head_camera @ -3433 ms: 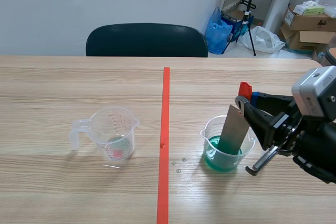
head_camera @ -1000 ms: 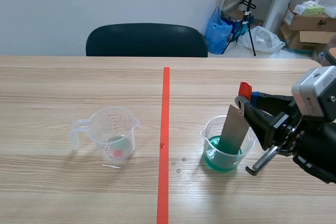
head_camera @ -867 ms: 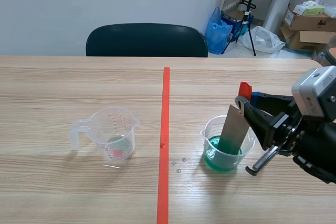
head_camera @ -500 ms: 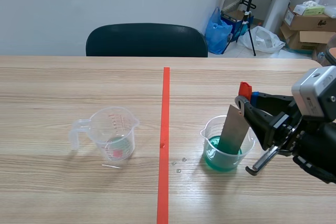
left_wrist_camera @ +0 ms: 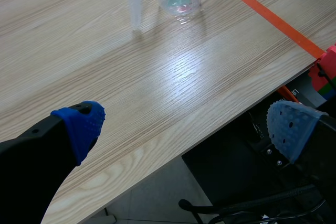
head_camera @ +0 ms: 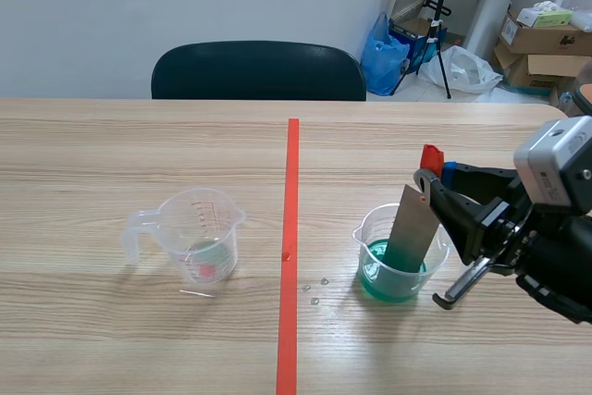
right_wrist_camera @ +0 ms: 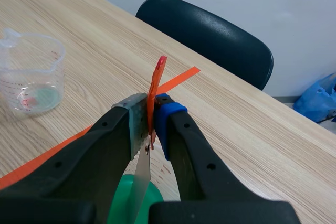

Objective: Do the redox reaction experiment

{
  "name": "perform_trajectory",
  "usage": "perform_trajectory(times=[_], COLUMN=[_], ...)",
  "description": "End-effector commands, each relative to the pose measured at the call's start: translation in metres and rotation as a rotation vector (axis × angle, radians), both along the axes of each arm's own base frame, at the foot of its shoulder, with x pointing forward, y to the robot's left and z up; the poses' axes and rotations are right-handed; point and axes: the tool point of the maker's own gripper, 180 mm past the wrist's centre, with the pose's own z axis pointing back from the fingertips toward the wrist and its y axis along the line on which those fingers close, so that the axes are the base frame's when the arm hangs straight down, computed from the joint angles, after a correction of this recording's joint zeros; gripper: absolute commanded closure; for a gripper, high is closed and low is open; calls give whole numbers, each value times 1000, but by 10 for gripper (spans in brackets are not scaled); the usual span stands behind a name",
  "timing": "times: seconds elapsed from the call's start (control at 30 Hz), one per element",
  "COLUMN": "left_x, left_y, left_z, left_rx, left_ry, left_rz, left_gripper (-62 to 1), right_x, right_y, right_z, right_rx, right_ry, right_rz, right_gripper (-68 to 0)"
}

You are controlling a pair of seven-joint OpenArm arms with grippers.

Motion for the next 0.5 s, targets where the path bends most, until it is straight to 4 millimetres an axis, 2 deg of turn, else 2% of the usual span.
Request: perform_trajectory(times=[0.0,0.23,0.47], left_x=[2,2,2], left_y=[-2,-2,-2], left_z=[5,5,5], left_rx=[-21,-21,-21], left_ry=[-17,-17,-18], left_rz=[5,5,5], left_gripper=[-623,-623,-623], right_x=[4,-2,-10], right_y=[0,3,6], right_z=[13,47,71], right_rx=[5,13,-21], right_ry=[-39,-114,-148], right_rz=[1,17,13], right_gripper=[-13,-13,-13])
